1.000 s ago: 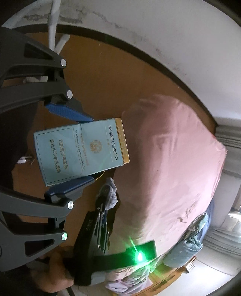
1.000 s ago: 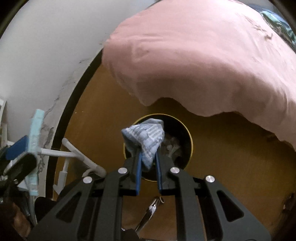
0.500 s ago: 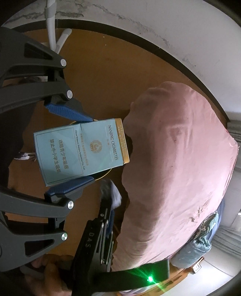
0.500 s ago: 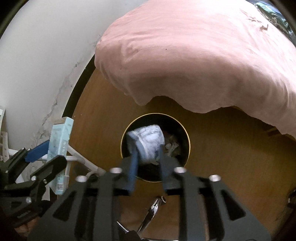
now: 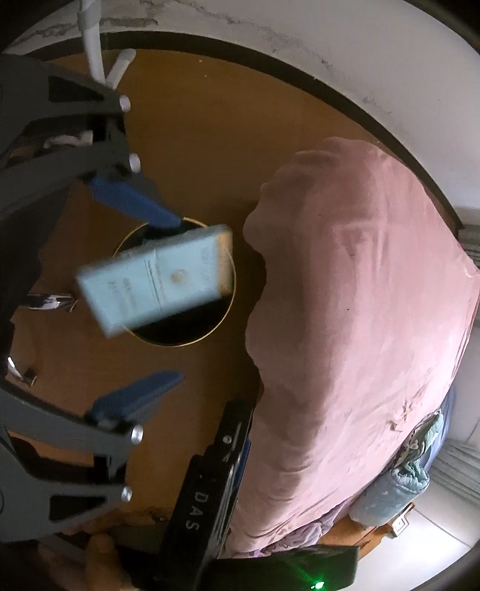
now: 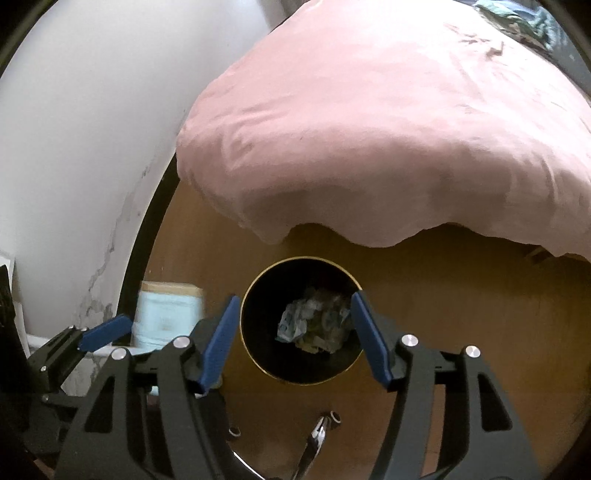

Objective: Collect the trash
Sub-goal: 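Carry the cigarette box and glove over the bin and open both tools, then move both open tools back toward the remaining trash on the desk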

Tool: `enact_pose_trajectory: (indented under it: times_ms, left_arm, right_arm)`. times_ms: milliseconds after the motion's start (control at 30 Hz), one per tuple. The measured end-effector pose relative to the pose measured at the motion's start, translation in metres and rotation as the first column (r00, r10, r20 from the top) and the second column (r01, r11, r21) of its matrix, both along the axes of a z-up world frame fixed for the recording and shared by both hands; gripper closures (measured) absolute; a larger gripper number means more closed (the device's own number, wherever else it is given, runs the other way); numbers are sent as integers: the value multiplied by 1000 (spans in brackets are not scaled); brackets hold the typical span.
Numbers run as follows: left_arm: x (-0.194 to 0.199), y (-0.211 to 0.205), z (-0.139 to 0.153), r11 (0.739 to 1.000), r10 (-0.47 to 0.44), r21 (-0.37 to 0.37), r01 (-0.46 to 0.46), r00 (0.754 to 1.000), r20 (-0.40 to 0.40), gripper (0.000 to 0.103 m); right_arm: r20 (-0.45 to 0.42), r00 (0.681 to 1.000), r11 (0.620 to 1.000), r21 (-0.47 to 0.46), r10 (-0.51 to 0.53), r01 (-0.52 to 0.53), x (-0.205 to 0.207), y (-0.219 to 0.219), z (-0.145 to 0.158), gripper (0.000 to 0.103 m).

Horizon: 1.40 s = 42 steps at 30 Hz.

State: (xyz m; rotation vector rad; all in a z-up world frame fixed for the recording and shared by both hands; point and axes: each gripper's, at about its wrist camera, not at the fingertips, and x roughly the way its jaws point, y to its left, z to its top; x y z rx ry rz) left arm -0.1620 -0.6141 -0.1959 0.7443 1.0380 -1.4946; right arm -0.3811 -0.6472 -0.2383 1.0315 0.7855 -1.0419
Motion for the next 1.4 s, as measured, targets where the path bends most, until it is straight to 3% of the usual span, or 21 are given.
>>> enact_pose_trajectory:
  times_ms: [100,267,433,533,633,733,833,867,900,933,967,1033,1067,1133,1167,1233,1333,1400]
  left_arm:
    - [1,3,9,1000,4,-19,-4,1000,3,13]
    - [8,17,33,998,37,-53,-36,999,18,12]
    - [31,62,76,987,107,-118,-104,994,16,8]
    - [53,100,106,975,166,-159,-157,985,45,7]
    - [85,149,139,952,240,-217,-216,967,88,7]
    - [129,209,166,912,354,-267,-311,926,130,7]
    - [180,276,178,852,498,-279,-444,851,167,7]
    - [204,310,181,812,567,-286,-509,804,178,7]
    - [217,329,182,786,606,-288,-547,775,182,7]
    - [237,362,182,741,665,-289,-607,724,183,7]
    - [249,383,182,712,697,-288,-640,693,182,7]
    - [279,447,180,617,786,-287,-732,593,175,7]
    - [287,467,179,584,811,-286,-760,558,176,7]
    - [309,526,175,477,878,-277,-834,443,179,7]
    - [314,543,173,445,895,-274,-853,411,176,7]
    - [326,591,167,357,932,-260,-897,324,161,7]
    - [333,633,159,285,956,-243,-927,256,145,7]
    - [332,644,152,265,961,-238,-934,235,147,7]
  right_arm:
    - [1,1000,1000,-3,-2,2,-3,0,0,40]
    - [-18,1000,999,-31,7,-8,-1,4,6,36]
    - [-45,996,994,-82,75,-79,17,12,20,30]
    - [-63,988,980,-134,139,-146,39,28,45,27]
    - [-53,968,942,-222,245,-251,78,56,87,25]
    - [-52,912,864,-302,407,-403,136,94,124,22]
    - [-31,818,764,-339,574,-549,205,137,148,17]
    - [-19,773,722,-345,634,-600,232,154,154,17]
    - [-16,732,683,-347,681,-643,256,169,158,17]
    - [-19,687,639,-348,727,-686,281,185,161,17]
    - [-20,631,587,-348,775,-731,309,206,164,17]
    - [-15,529,492,-344,848,-800,356,242,169,17]
    - [-11,466,434,-343,885,-833,382,265,171,17]
    - [-6,357,335,-337,934,-880,423,305,174,17]
    - [-4,299,281,-332,954,-900,446,329,175,17]
    - [-8,203,190,-322,979,-927,485,373,179,17]
    - [-26,67,55,-309,997,-949,536,438,179,17]
    - [-50,16,0,-303,999,-953,561,473,179,17]
